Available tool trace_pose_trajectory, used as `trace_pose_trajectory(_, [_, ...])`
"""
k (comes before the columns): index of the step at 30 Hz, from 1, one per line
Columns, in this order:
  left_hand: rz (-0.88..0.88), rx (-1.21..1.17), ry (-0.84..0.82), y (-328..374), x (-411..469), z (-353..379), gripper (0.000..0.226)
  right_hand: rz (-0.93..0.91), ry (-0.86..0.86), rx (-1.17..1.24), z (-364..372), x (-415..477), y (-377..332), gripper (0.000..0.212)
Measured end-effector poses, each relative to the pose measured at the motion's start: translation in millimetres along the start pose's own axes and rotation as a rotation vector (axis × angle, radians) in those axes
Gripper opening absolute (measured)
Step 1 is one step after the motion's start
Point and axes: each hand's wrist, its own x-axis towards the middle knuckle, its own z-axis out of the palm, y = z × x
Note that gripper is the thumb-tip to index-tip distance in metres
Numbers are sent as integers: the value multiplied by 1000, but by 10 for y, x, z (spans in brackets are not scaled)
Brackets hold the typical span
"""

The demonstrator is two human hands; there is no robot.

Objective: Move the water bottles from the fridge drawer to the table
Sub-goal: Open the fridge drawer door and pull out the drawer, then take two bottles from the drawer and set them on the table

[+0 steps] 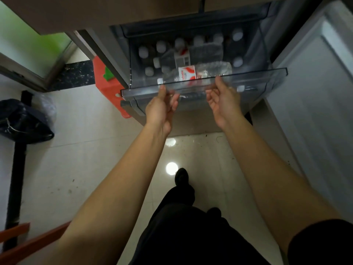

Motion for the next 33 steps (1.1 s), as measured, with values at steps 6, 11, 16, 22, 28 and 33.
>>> trace_pose_trajectory(6, [30, 45, 53, -194, -226, -140, 45, 45, -19, -52, -201, -264, 95, 28])
trace_pose_trajectory(11, [29, 147, 52, -66, -335, -126, 37, 103, 11, -210, -186, -331, -45, 40])
trace_pose_trajectory(16, [198, 653, 200, 97, -476, -171, 31, -51, -1, -1080, -336, -392, -410, 52])
trace_pose_trajectory(22, [663, 1044, 194, 411, -369, -138, 27, -519, -99, -1476, -66, -253, -826, 40])
trace_pose_trajectory(28, [583, 1278, 84, 794, 43, -1, 24, -370, -439, -1780, 286, 324, -775, 66])
trace_pose_trajectory(33, [291, 1186, -7, 968, 435, 114, 47, -145, -623, -1806, 531, 667, -658, 77])
